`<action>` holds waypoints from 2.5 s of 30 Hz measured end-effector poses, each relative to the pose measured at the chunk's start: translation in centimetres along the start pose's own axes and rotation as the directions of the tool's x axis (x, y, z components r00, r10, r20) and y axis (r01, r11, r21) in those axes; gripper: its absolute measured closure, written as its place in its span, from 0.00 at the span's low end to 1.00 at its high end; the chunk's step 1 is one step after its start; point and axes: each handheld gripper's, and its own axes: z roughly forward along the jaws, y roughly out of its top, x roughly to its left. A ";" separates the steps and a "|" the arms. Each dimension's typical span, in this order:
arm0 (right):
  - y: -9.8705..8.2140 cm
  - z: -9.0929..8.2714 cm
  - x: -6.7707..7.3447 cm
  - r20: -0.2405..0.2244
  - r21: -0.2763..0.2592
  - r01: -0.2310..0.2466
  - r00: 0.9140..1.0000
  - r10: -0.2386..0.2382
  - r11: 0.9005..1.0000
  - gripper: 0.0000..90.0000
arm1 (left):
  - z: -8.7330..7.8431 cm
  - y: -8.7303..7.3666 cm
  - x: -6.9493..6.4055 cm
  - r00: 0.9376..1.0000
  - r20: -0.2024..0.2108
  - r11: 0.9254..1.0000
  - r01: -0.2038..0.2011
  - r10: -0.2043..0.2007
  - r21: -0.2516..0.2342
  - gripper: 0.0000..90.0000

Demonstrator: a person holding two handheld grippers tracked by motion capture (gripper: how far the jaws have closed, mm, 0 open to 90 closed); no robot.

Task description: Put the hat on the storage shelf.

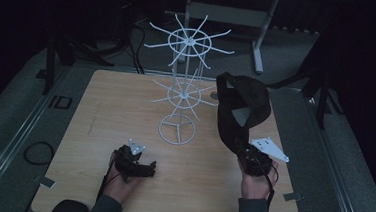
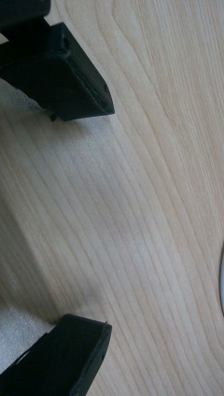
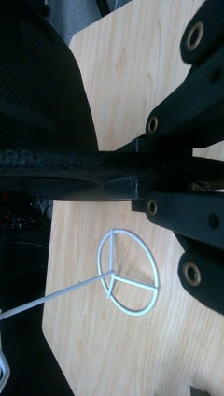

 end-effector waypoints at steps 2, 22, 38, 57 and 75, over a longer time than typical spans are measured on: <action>0.1 0.0 0.0 0.000 -0.001 -0.002 1.000 0.002 1.000 0.96 | 0.0 0.0 0.0 1.000 0.000 1.000 0.000 0.000 0.000 0.00; 1.3 -0.2 0.3 -0.003 -0.022 0.021 1.000 -0.021 1.000 0.96 | 0.0 0.0 0.0 1.000 0.000 1.000 0.001 -0.001 0.000 0.00; 2.0 -0.3 0.3 -0.008 -0.031 0.033 0.999 -0.033 0.999 0.96 | 0.0 0.0 0.0 1.000 -0.001 1.000 0.001 -0.001 -0.002 0.00; 2.6 -0.4 0.5 -0.013 -0.044 0.039 0.999 -0.040 0.998 0.96 | 0.0 0.0 0.0 1.000 0.000 1.000 0.001 -0.001 0.001 0.00; 3.3 -0.5 0.5 -0.007 -0.050 0.050 0.999 -0.050 0.997 0.96 | 0.0 0.0 0.0 1.000 0.000 1.000 0.000 0.000 0.002 0.00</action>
